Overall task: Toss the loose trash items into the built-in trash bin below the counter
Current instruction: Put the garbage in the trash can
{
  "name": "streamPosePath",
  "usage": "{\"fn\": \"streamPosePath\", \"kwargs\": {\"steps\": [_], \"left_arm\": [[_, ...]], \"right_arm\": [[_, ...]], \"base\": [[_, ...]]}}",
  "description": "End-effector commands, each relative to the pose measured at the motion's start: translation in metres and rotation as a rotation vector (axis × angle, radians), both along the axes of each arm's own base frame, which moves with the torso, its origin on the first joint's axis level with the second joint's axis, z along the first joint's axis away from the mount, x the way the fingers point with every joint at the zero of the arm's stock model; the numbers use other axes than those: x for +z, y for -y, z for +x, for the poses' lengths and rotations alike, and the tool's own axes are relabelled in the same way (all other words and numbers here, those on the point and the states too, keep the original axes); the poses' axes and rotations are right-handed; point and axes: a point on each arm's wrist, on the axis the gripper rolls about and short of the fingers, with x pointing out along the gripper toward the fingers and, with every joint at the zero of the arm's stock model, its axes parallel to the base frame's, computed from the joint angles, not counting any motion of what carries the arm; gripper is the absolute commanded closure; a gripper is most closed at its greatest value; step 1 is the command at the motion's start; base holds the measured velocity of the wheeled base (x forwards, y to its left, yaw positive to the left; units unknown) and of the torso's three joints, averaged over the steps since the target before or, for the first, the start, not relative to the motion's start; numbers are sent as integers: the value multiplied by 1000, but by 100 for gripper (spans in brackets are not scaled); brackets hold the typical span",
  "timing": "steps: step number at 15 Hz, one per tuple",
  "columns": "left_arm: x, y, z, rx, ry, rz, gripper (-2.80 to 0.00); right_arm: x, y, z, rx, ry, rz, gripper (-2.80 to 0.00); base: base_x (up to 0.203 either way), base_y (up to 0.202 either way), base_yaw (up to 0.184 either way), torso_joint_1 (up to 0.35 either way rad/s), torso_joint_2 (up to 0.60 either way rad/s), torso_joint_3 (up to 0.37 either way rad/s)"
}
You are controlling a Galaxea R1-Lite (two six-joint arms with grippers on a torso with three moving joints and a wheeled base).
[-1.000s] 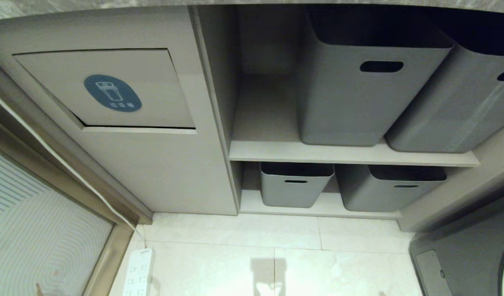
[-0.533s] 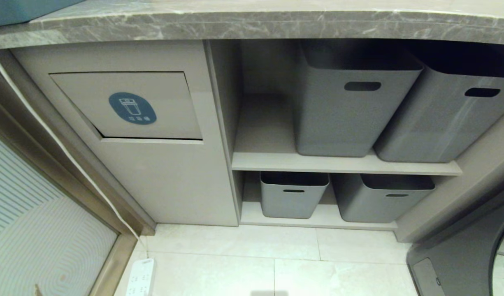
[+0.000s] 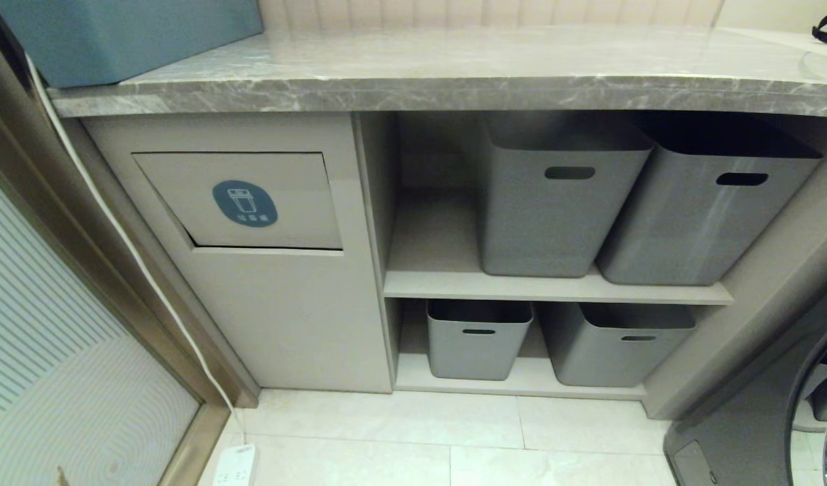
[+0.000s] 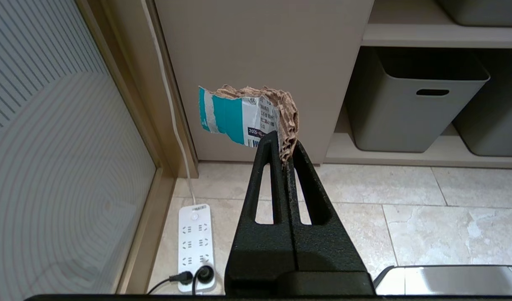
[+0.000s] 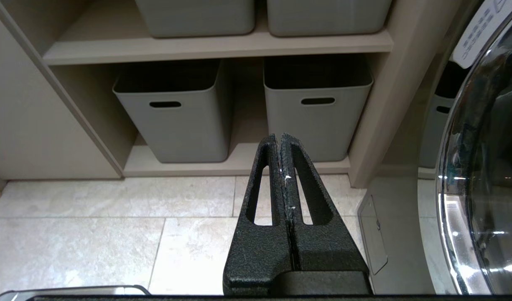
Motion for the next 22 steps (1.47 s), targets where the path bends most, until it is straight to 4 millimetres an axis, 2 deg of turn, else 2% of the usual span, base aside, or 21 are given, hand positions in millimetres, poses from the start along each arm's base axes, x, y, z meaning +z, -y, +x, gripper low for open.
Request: {"fn": "streamPosePath", "kwargs": {"steps": [1, 13, 22], "left_arm": [[-1, 0, 0, 2, -5, -1, 0], [-1, 0, 0, 0, -3, -1, 0], [-1, 0, 0, -1, -5, -1, 0]], "right_arm": [[0, 0, 0, 0, -1, 1, 0], [0, 0, 0, 0, 0, 1, 0], [0, 0, 0, 0, -1, -1, 0]], "base": [[0, 0, 0, 2, 2, 203], [6, 0, 0, 1, 1, 35], [189, 0, 0, 3, 3, 2]]}}
